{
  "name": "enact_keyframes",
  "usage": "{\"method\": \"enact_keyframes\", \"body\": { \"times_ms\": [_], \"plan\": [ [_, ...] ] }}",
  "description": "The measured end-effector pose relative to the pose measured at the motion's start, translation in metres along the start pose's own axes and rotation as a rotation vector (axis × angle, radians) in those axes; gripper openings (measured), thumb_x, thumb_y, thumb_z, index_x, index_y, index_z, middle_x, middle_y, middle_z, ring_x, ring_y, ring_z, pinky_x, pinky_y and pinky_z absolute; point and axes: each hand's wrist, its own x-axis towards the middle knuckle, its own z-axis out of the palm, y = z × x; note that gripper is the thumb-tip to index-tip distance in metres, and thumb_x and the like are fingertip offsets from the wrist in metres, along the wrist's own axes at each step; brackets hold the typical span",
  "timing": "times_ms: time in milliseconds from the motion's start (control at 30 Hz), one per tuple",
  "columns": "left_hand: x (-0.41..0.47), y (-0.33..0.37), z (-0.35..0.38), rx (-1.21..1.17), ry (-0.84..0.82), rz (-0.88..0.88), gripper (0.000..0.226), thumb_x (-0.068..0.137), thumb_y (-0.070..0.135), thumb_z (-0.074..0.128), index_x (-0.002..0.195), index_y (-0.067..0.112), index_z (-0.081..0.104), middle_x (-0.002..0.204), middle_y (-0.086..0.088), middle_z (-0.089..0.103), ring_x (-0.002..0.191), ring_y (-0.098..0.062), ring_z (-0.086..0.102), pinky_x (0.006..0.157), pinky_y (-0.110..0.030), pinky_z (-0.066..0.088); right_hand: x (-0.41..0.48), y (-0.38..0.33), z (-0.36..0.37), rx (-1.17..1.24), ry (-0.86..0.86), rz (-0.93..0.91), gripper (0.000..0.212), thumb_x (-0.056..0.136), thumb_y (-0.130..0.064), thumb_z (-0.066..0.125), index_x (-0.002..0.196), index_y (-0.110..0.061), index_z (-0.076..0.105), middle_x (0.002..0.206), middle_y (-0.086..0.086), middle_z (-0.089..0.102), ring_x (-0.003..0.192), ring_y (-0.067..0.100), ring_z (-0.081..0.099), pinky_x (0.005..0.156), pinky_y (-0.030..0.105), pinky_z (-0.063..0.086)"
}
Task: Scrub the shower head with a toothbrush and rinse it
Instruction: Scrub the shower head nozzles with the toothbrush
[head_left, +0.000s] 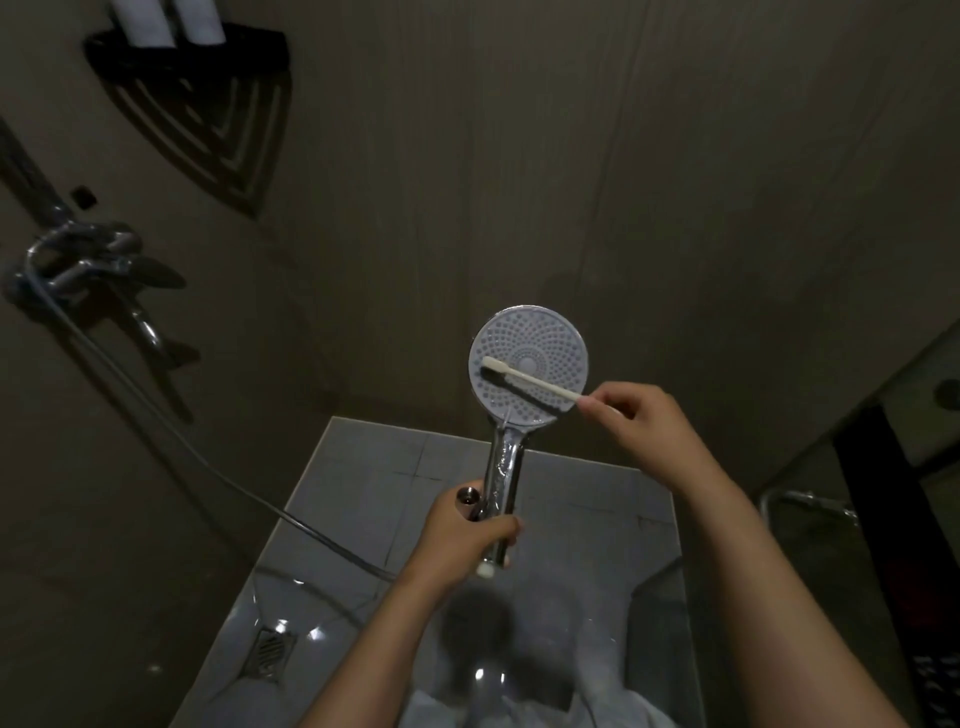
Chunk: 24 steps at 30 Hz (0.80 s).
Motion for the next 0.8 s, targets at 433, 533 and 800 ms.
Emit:
{"method": "enact_keyframes", "body": {
  "times_ms": [433,533,800],
  "plan": [
    [-0.006,-0.001,0.006,-0.074,0.032,-0.010,0.017,0.071,-0.005,0.070,0.073,0.010,0.062,0.057,-0.003,0.059,0.049,-0.012,0.058,0.043,-0.025,0.049,0.006,0.012,-0.005,-0.195,0.503,0.167,0.026,0.093,-0.038,0.052,0.075,-0.020,0.059,0.060,-0.004,0.055,0.062,0.019,0.054,0.051,0.028,0.037],
    [-0.003,0.000,0.004,-0.084,0.029,-0.022,0.015,0.059,0.013,0.075,0.070,0.017,0.066,0.057,0.000,0.063,0.050,-0.013,0.060,0.045,-0.025,0.050,0.002,0.011,-0.003,0.092,0.481,0.029,0.027,0.095,-0.025,0.053,0.068,-0.021,0.055,0.058,-0.006,0.048,0.052,0.001,0.044,0.044,0.013,0.030],
    [-0.001,0.000,0.006,-0.061,0.024,-0.017,0.023,0.057,0.017,0.074,0.076,0.011,0.064,0.056,0.000,0.062,0.046,-0.016,0.057,0.045,-0.027,0.050,-0.006,0.013,0.014,0.051,0.257,-0.015,0.029,0.091,-0.031,0.057,0.067,-0.016,0.059,0.053,-0.006,0.046,0.052,0.006,0.039,0.052,0.029,0.031]
  ]
}}
